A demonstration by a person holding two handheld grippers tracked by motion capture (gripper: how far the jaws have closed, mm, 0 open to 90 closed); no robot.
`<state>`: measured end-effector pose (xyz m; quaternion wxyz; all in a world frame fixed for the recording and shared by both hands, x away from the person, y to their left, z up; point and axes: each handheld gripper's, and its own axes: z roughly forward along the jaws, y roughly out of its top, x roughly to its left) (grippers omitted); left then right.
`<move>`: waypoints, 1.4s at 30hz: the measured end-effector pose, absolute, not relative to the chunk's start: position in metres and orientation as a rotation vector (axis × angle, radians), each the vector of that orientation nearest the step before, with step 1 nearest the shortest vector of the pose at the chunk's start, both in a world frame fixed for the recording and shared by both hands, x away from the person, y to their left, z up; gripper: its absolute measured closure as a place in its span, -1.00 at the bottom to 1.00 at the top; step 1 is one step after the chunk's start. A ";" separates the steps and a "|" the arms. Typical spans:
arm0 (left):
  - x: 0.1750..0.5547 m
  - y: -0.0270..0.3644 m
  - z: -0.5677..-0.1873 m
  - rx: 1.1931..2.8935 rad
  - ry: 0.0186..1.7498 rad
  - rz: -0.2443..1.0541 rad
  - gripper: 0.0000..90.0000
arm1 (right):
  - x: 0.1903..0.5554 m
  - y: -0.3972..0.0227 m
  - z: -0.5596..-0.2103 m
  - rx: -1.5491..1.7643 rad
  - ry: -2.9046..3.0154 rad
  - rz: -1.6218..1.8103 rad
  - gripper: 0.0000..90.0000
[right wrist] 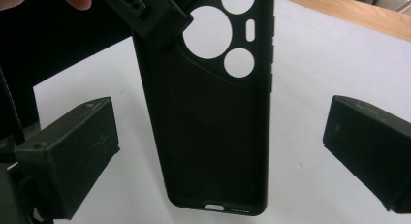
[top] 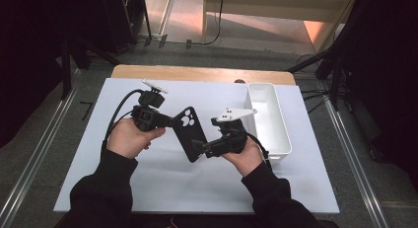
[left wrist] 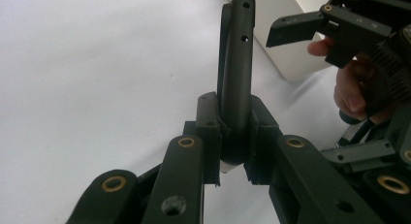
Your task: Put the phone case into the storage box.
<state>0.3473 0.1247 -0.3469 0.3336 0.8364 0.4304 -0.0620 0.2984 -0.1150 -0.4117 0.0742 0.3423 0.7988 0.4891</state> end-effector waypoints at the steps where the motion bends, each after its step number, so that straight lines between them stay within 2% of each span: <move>1: 0.347 0.125 -0.347 2.184 1.124 -0.162 0.76 | 0.299 -0.114 -0.411 1.028 2.400 1.470 -1.00; 42: 0.346 0.113 -0.349 2.145 1.146 -0.195 0.76 | 0.318 -0.077 -0.414 1.013 2.331 1.410 -1.00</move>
